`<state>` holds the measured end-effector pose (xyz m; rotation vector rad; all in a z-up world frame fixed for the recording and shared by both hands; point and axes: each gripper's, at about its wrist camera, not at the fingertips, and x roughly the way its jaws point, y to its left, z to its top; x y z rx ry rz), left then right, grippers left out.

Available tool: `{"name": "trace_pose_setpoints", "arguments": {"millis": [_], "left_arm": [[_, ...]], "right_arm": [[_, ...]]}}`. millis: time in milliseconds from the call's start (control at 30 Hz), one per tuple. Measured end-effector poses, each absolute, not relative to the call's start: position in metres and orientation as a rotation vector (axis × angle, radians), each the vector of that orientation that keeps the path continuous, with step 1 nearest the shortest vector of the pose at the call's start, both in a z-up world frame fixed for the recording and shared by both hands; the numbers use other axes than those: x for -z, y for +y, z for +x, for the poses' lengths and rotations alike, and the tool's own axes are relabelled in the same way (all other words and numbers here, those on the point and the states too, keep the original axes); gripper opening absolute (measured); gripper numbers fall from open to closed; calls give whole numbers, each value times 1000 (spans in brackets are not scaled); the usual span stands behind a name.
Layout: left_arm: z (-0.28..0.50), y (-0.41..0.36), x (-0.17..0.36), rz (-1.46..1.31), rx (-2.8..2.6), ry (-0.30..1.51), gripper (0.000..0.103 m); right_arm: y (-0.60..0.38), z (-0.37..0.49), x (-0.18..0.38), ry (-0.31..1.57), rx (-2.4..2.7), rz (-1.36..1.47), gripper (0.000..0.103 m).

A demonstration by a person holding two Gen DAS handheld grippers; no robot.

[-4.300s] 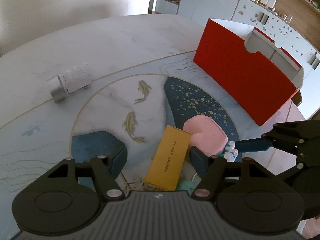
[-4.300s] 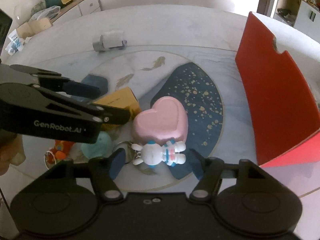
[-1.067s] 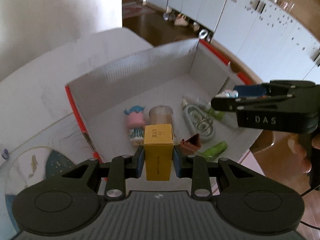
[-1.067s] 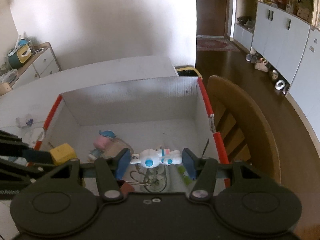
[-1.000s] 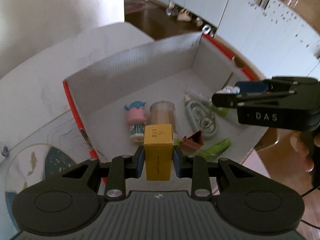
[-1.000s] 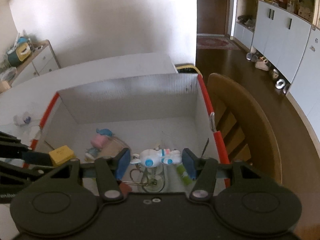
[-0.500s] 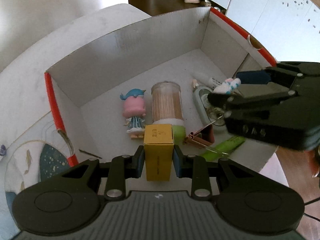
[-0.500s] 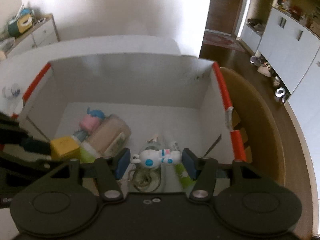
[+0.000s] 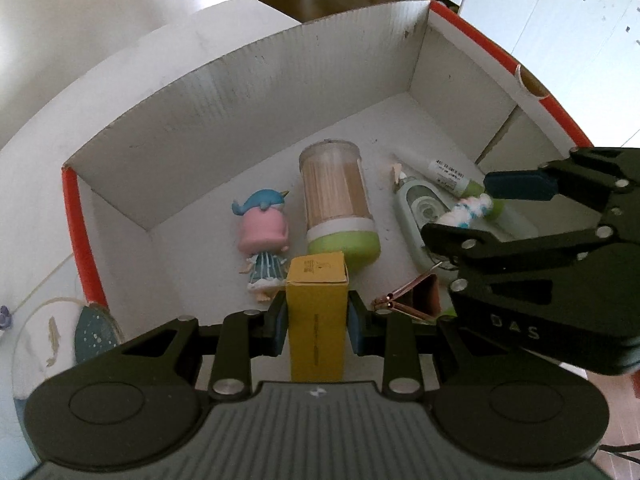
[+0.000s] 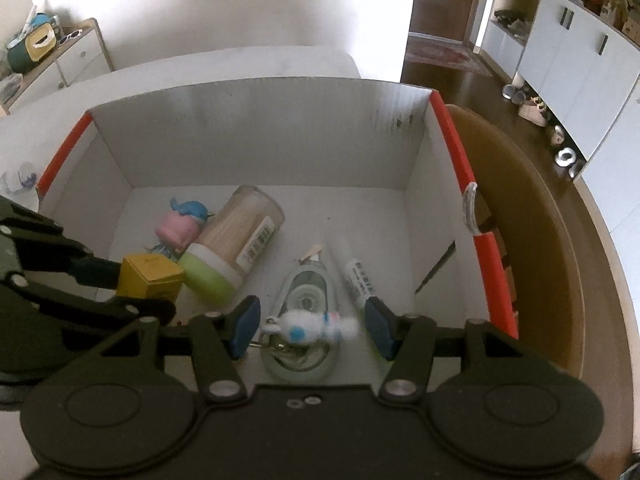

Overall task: Organize rigid objects
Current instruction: 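Open both tools to release the yellow box and keychain into the box, then move both tools back over the table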

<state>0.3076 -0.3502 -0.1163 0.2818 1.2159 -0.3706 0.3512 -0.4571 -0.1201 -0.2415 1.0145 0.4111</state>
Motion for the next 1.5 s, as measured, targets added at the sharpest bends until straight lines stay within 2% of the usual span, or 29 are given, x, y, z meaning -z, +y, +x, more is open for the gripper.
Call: {"name": "trace_pose_setpoints", "arguments": {"millis": [500, 567, 633, 700, 800, 1300, 1400, 1500], "left_arm": [[300, -345, 110, 224, 374, 1211, 32], [297, -341, 107, 194, 383, 1209, 50], [294, -338, 103, 175, 387, 1188, 63], [290, -336, 98, 160, 405, 1169, 64], [283, -332, 90, 138, 428, 1145, 64], [241, -259, 44, 60, 469, 988, 64], [232, -234, 37, 33, 472, 962, 68], [225, -210, 31, 16, 470, 930, 70]], "right_arm": [[-482, 328, 86, 970, -451, -157, 66], [-486, 323, 79, 957, -457, -138, 67], [-487, 317, 73, 947, -457, -124, 67], [-489, 312, 68, 935, -460, -111, 68], [-491, 303, 60, 908, -460, -92, 77], [-453, 245, 19, 805, -501, -37, 88], [-435, 232, 15, 792, -512, -38, 89], [-417, 220, 12, 778, -519, -41, 96]]}}
